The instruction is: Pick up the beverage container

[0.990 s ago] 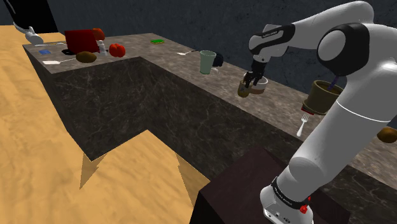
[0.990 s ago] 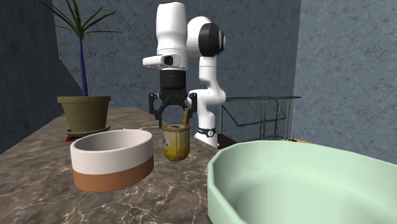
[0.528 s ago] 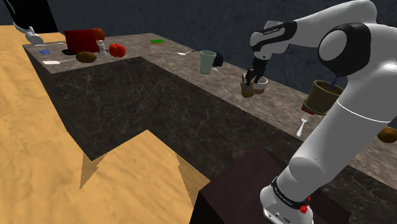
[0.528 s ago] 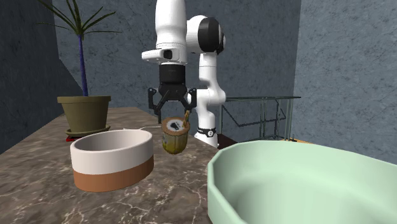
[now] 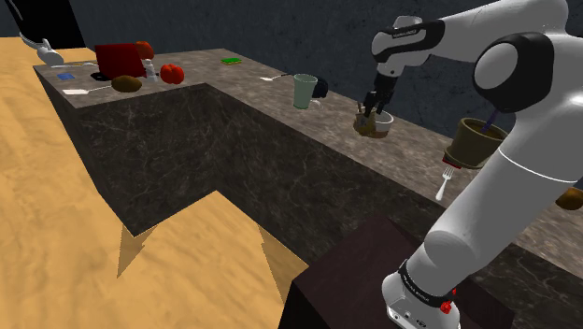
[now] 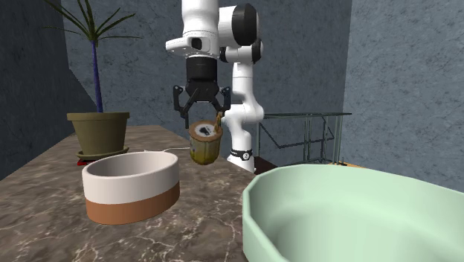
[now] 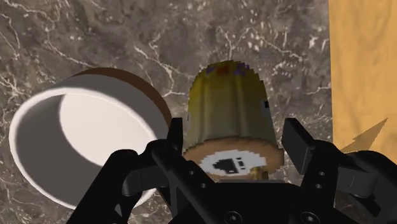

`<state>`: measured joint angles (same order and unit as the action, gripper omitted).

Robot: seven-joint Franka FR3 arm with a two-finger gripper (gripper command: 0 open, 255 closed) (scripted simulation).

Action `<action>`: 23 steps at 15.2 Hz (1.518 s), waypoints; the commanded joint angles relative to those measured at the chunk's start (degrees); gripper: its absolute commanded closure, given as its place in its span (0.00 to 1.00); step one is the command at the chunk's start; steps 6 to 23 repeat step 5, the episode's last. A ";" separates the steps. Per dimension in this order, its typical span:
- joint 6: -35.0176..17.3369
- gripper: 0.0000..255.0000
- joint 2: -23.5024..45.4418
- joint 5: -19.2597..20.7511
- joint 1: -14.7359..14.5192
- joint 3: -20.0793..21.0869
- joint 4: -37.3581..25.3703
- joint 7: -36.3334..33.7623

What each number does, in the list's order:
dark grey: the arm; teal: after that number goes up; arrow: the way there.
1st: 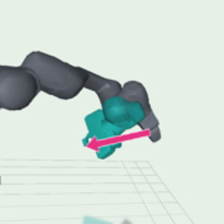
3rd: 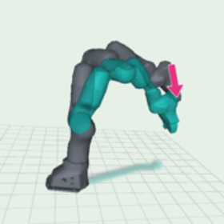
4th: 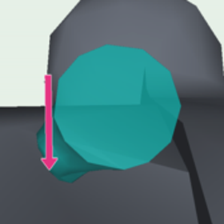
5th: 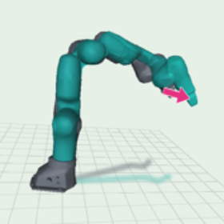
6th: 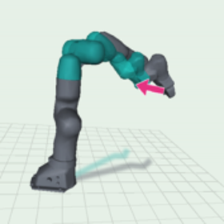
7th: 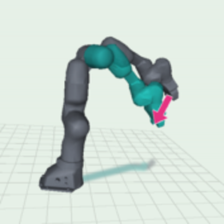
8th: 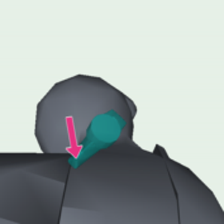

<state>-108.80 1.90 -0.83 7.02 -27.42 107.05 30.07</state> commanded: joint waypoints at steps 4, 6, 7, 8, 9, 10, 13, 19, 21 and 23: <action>3.25 1.00 -0.23 0.11 0.03 -0.04 -3.06 -0.01; 3.25 1.00 -0.22 0.11 0.03 -0.04 -3.07 0.00; 3.25 1.00 -0.22 0.11 0.03 -0.04 -3.07 0.00; 3.25 1.00 -0.22 0.11 0.03 -0.04 -3.07 0.00; 3.25 1.00 -0.22 0.11 0.03 -0.04 -3.07 0.00; 3.25 1.00 -0.22 0.11 0.03 -0.04 -3.07 0.00; 3.25 1.00 -0.22 0.11 0.03 -0.04 -3.07 0.00; 3.25 1.00 -0.22 0.11 0.03 -0.04 -3.07 0.00; 3.25 1.00 -0.22 0.11 0.03 -0.04 -3.07 0.00; 3.25 1.00 -0.22 0.11 0.03 -0.04 -3.07 0.00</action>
